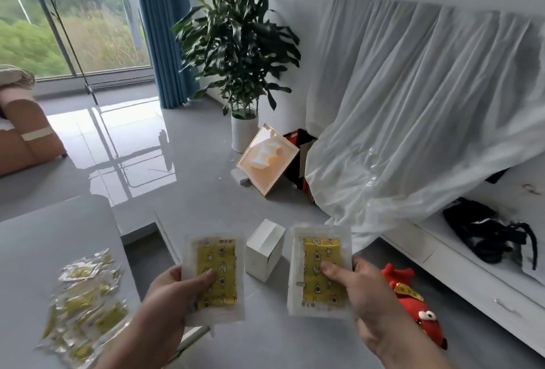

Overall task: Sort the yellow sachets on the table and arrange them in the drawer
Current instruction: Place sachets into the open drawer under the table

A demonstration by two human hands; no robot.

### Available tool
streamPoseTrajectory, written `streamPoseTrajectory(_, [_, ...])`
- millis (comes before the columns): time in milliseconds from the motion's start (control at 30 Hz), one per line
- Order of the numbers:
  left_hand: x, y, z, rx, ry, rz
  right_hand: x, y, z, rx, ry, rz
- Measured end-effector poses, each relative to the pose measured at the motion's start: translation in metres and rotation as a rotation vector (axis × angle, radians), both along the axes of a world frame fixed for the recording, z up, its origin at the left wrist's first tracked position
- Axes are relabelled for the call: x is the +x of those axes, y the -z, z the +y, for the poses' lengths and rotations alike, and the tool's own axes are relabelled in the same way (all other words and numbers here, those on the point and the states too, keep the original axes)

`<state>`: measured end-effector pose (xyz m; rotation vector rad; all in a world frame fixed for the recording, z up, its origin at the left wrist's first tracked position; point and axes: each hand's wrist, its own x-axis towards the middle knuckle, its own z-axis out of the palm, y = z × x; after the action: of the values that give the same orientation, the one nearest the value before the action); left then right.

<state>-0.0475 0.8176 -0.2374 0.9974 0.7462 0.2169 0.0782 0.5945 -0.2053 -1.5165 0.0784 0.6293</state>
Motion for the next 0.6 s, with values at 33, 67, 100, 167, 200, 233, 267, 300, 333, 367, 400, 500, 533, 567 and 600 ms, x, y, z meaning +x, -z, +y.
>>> streamPoseTrajectory(33, [0.015,0.0,-0.005,-0.005,-0.019,-0.004,0.017,0.0,-0.003,0.005,-0.02,0.001])
streamPoseTrajectory(67, [0.029,0.0,-0.01,-0.005,-0.038,-0.009,0.035,0.0,-0.006,0.01,-0.042,0.001])
streamPoseTrajectory(100, [0.043,-0.001,-0.015,-0.003,-0.054,-0.012,0.052,0.001,-0.007,0.013,-0.059,0.001])
streamPoseTrajectory(167, [0.074,-0.002,-0.027,0.003,-0.095,-0.023,0.09,0.001,-0.013,0.019,-0.11,-0.002])
streamPoseTrajectory(200, [0.089,-0.004,-0.031,0.005,-0.114,-0.028,0.109,0.002,-0.015,0.021,-0.142,-0.005])
streamPoseTrajectory(233, [0.103,-0.005,-0.035,0.007,-0.132,-0.032,0.128,0.003,-0.016,0.019,-0.169,-0.009])
streamPoseTrajectory(267, [0.114,-0.008,-0.038,0.008,-0.147,-0.032,0.142,0.003,-0.016,0.015,-0.191,-0.011])
streamPoseTrajectory(300, [0.126,-0.009,-0.041,0.009,-0.17,-0.033,0.159,0.003,-0.016,0.012,-0.22,-0.009])
streamPoseTrajectory(333, [0.136,-0.01,-0.043,0.009,-0.195,-0.032,0.173,0.002,-0.016,0.014,-0.25,-0.006])
streamPoseTrajectory(367, [0.145,-0.011,-0.046,0.007,-0.218,-0.033,0.187,0.001,-0.015,0.017,-0.278,-0.003])
streamPoseTrajectory(400, [0.153,-0.012,-0.047,0.005,-0.243,-0.031,0.201,0.002,-0.013,0.023,-0.299,-0.001])
streamPoseTrajectory(500, [0.169,-0.011,-0.051,-0.01,-0.298,-0.004,0.231,0.007,-0.006,0.04,-0.329,0.022])
streamPoseTrajectory(533, [0.174,-0.01,-0.05,-0.016,-0.312,0.005,0.241,0.008,-0.002,0.04,-0.346,0.033])
streamPoseTrajectory(567, [0.179,-0.008,-0.047,-0.023,-0.33,0.012,0.25,0.01,0.001,0.038,-0.365,0.04])
streamPoseTrajectory(600, [0.184,-0.006,-0.044,-0.03,-0.347,0.017,0.257,0.011,0.005,0.034,-0.378,0.043])
